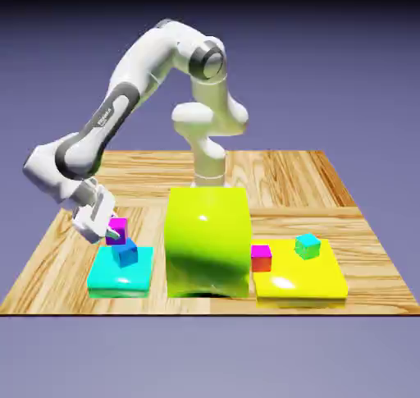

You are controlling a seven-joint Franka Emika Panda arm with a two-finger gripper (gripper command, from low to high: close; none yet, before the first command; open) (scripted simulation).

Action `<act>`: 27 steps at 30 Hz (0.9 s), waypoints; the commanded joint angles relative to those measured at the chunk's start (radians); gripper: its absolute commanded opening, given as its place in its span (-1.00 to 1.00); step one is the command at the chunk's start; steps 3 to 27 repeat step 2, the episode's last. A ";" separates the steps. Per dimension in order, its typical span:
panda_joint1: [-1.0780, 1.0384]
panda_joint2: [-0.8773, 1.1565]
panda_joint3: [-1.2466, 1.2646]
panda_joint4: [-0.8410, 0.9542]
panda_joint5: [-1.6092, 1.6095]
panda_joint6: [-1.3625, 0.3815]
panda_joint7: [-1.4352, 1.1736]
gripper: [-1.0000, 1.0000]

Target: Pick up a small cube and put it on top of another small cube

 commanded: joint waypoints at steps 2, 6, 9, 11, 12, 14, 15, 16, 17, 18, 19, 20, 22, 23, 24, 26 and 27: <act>-0.023 -0.030 -0.030 0.072 -0.049 -0.087 0.034 1.00; -0.023 -0.030 -0.030 0.072 -0.049 -0.087 0.034 1.00; -0.023 -0.030 -0.030 0.072 -0.049 -0.087 0.034 1.00; -0.023 -0.030 -0.030 0.072 -0.049 -0.087 0.034 1.00; -0.023 -0.030 -0.030 0.072 -0.049 -0.087 0.034 1.00; -0.023 -0.030 -0.030 0.072 -0.049 -0.087 0.034 1.00; -0.023 -0.030 -0.030 0.072 -0.049 -0.087 0.034 1.00; -0.023 -0.030 -0.030 0.072 -0.049 -0.087 0.034 1.00; -0.023 -0.030 -0.030 0.072 -0.049 -0.087 0.034 1.00; -0.023 -0.030 -0.030 0.072 -0.049 -0.087 0.034 1.00; -0.023 -0.030 -0.030 0.072 -0.049 -0.087 0.034 1.00; -0.023 -0.030 -0.030 0.072 -0.049 -0.087 0.034 1.00; -0.023 -0.030 -0.030 0.072 -0.049 -0.087 0.034 1.00; -0.023 -0.030 -0.030 0.072 -0.049 -0.087 0.034 1.00; -0.023 -0.030 -0.030 0.072 -0.049 -0.087 0.034 1.00; -0.023 -0.030 -0.030 0.072 -0.049 -0.087 0.034 1.00; -0.023 -0.030 -0.030 0.072 -0.049 -0.087 0.034 1.00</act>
